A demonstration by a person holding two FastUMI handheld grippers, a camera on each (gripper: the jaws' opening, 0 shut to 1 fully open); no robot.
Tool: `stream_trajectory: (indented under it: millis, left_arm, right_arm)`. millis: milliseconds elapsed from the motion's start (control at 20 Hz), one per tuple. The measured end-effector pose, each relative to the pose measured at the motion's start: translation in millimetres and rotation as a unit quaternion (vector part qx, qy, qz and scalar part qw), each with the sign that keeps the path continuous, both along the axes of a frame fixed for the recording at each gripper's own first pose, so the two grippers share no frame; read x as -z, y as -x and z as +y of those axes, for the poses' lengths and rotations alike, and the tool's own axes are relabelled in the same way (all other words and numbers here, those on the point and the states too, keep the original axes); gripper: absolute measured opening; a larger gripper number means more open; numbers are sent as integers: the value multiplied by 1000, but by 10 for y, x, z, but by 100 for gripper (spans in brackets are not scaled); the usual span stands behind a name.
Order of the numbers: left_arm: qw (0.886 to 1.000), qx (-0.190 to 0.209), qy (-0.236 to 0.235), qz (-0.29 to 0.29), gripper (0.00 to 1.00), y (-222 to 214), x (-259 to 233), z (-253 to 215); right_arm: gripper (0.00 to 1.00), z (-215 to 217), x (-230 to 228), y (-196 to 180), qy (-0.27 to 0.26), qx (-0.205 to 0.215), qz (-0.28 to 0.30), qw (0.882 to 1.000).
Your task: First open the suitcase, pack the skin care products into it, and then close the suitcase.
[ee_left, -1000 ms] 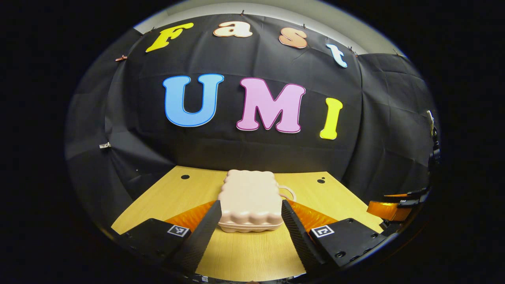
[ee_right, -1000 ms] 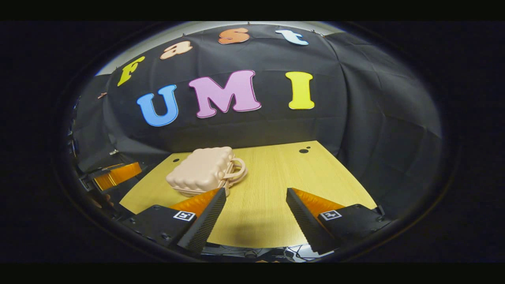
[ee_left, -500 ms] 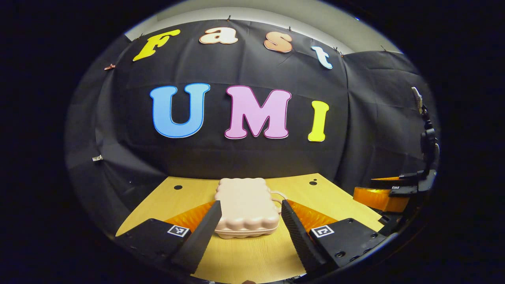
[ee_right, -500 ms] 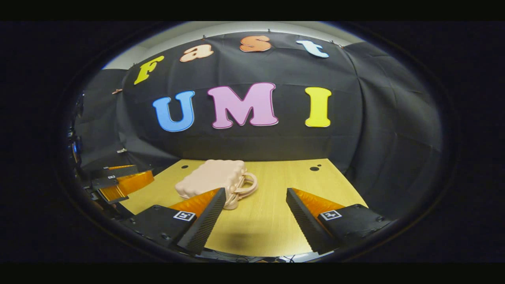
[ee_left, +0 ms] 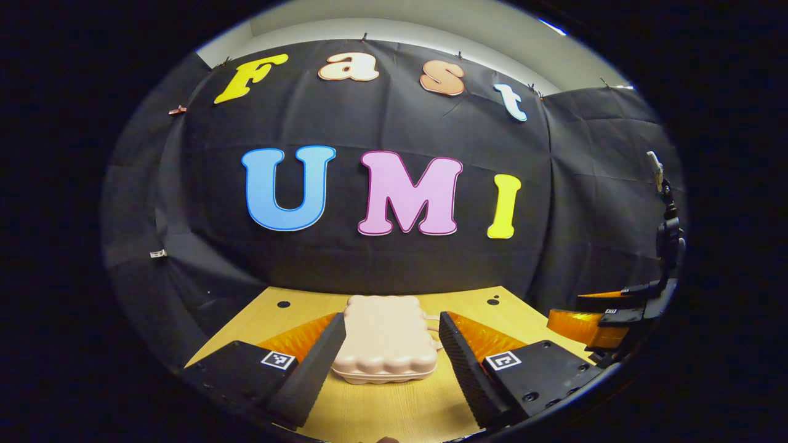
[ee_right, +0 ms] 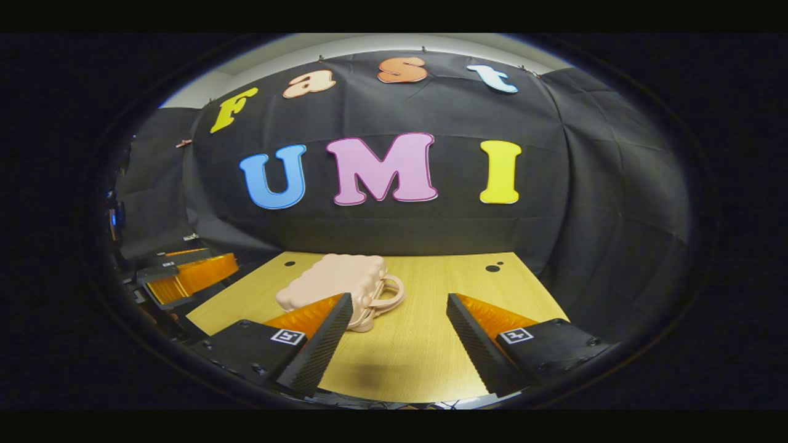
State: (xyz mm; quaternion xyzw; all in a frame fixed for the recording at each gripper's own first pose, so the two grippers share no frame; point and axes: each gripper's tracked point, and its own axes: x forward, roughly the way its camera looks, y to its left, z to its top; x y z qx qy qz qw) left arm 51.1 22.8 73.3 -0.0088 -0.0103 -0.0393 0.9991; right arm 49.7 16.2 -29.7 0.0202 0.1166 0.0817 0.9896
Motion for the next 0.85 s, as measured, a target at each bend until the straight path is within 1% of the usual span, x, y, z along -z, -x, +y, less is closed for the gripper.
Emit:
stream_trajectory:
  millis: [250, 600, 850]
  left_arm:
    - [1000, -13, 0, -4, 96, 76, -37, 50]
    - [1000, -28, -5, -5, 96, 129, -27, 46]
    - [1000, -28, 4, -1, 96, 127, -24, -5]
  right_arm:
    - [98, -25, -56, -80, 1, 2, -4, 1000]
    - [98, -55, -28, -97, -1, -4, 0, 1000]
    - [98, -170, -34, -108, -6, 3, 0, 1000]
